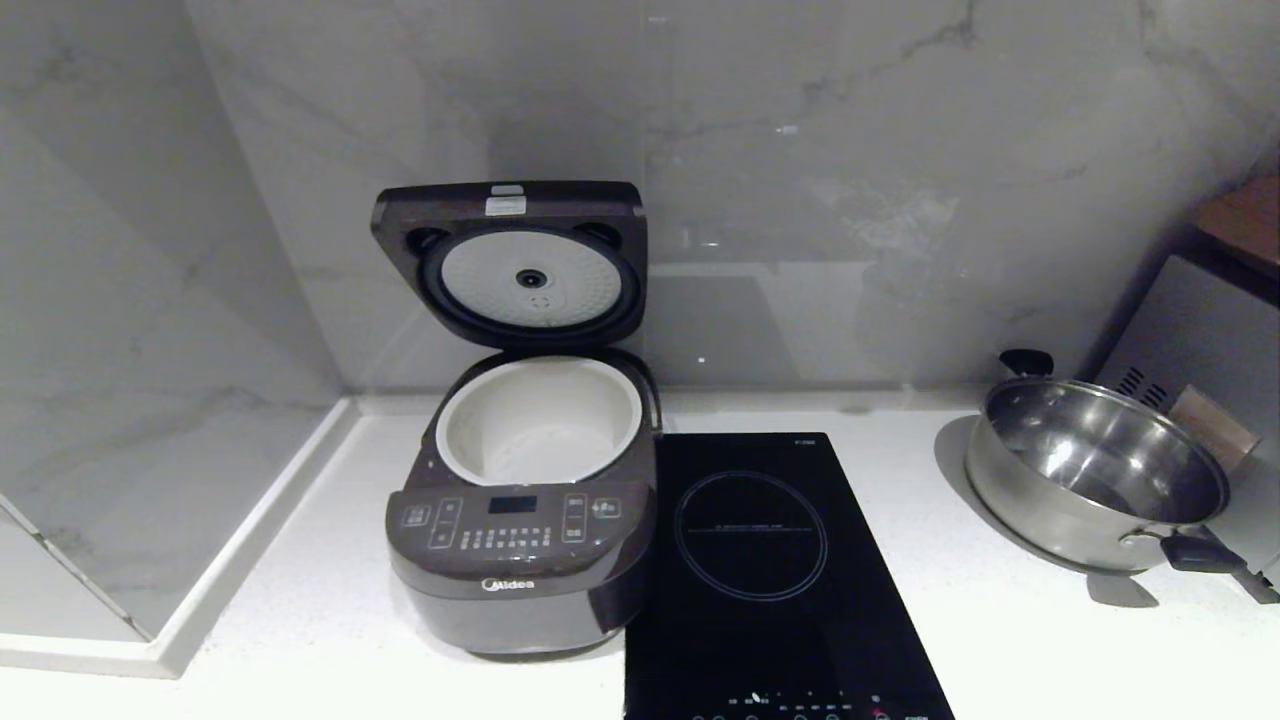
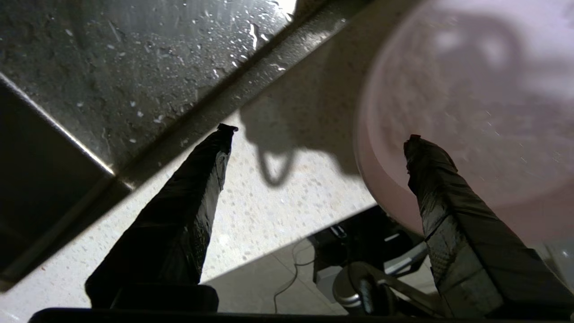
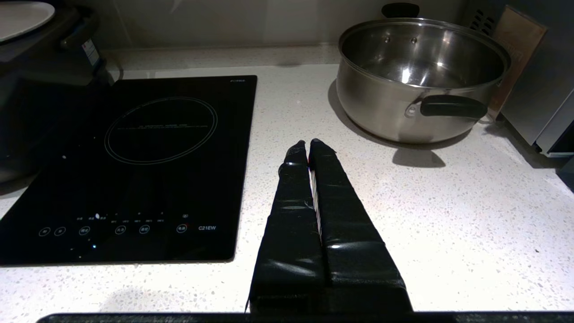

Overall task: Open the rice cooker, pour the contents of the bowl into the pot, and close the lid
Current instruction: Pour the water from the bowl into the rice cooker

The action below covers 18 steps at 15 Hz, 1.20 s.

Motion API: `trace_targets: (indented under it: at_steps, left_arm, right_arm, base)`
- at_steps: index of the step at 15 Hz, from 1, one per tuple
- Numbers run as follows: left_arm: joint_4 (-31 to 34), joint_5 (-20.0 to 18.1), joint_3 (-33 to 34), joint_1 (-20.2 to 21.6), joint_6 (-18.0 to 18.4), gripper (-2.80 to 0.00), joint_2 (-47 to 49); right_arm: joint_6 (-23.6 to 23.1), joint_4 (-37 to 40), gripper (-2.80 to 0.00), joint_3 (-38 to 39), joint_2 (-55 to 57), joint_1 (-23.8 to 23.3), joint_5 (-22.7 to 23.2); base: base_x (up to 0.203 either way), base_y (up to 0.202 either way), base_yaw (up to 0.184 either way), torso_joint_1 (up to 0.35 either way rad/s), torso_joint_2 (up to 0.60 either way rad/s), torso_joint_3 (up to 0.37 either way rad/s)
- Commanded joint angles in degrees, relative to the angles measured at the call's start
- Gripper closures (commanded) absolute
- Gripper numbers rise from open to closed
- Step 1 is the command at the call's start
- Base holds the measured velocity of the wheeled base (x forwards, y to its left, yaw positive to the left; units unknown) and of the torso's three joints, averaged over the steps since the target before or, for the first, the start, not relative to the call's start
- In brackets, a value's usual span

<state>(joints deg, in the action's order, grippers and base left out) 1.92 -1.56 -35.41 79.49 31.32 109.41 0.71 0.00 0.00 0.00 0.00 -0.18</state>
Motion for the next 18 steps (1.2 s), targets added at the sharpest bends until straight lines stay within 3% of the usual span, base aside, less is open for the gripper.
trace_targets:
  at_steps: [1, 7, 8, 18]
  left_arm:
    - [-1.6, 0.1, 0.6, 0.0, 0.1, -2.80, 4.6]
    - [-3.1, -0.5, 1.9, -1.3, -1.5, -2.80, 4.5]
    - [-3.1, -0.3, 2.8, -1.8, -1.6, 0.00, 4.2]
    - [-3.9, 0.2, 3.8, -2.3, -1.6, 0.00, 3.2]
  right_arm:
    - [0.0, 0.0, 0.00, 0.0, 0.0, 0.0, 0.0]
    - [0.0, 0.0, 0.00, 0.0, 0.0, 0.0, 0.0]
    - [0.0, 0.0, 0.00, 0.0, 0.0, 0.0, 0.0]
    - [0.0, 0.0, 0.00, 0.0, 0.0, 0.0, 0.0]
  base:
    - [0.000, 0.000, 0.000, 0.000, 0.00, 0.000]
    - [0.000, 0.000, 0.000, 0.000, 0.00, 0.000]
    - [0.000, 0.000, 0.000, 0.000, 0.00, 0.000]
    - [0.000, 0.000, 0.000, 0.000, 0.00, 0.000]
